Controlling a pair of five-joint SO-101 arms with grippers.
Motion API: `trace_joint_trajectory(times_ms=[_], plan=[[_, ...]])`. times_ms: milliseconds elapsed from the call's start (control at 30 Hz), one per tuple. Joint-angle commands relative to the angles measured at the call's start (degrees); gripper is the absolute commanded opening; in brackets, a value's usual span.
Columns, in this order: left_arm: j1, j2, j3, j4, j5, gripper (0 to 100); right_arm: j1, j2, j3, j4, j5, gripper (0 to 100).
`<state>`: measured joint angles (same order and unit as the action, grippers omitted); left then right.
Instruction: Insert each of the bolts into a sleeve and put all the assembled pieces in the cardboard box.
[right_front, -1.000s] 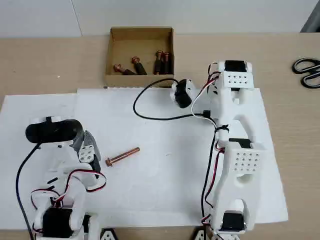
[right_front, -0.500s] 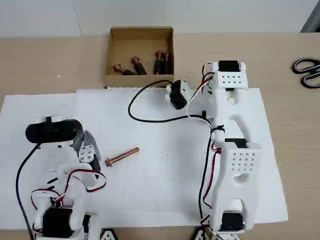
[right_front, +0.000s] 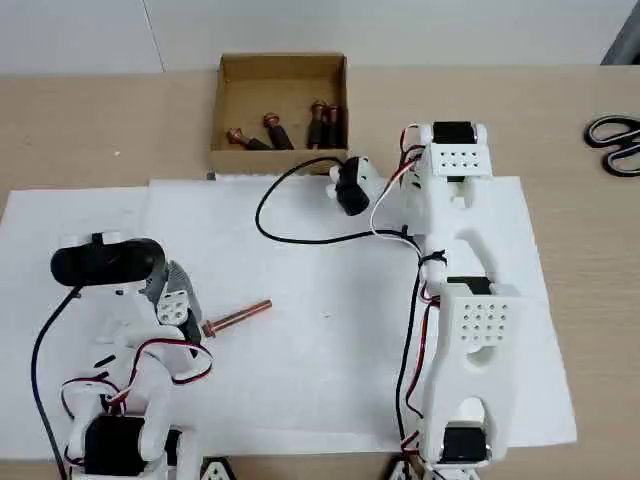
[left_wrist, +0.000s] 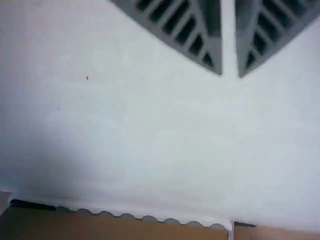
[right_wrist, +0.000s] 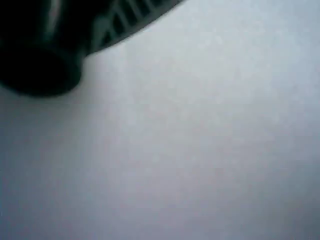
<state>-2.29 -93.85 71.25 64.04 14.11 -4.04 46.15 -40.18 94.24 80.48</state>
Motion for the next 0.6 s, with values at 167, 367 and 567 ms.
trace_joint_trajectory(times_ms=[167,367,567], plan=[[-0.3,-0.4,-0.5,0.2,0.0,1,-1.5,0.8,-0.6,-0.2,-4.7,0.8],[0.0,-0.4,-0.5,0.0,4.1,1,-1.1,-1.0,-12.1,2.7,-14.2,0.7],[0.0,-0.4,-0.6,-0.3,4.7,1,-1.5,-5.8,-12.8,3.4,-28.3,0.6]])
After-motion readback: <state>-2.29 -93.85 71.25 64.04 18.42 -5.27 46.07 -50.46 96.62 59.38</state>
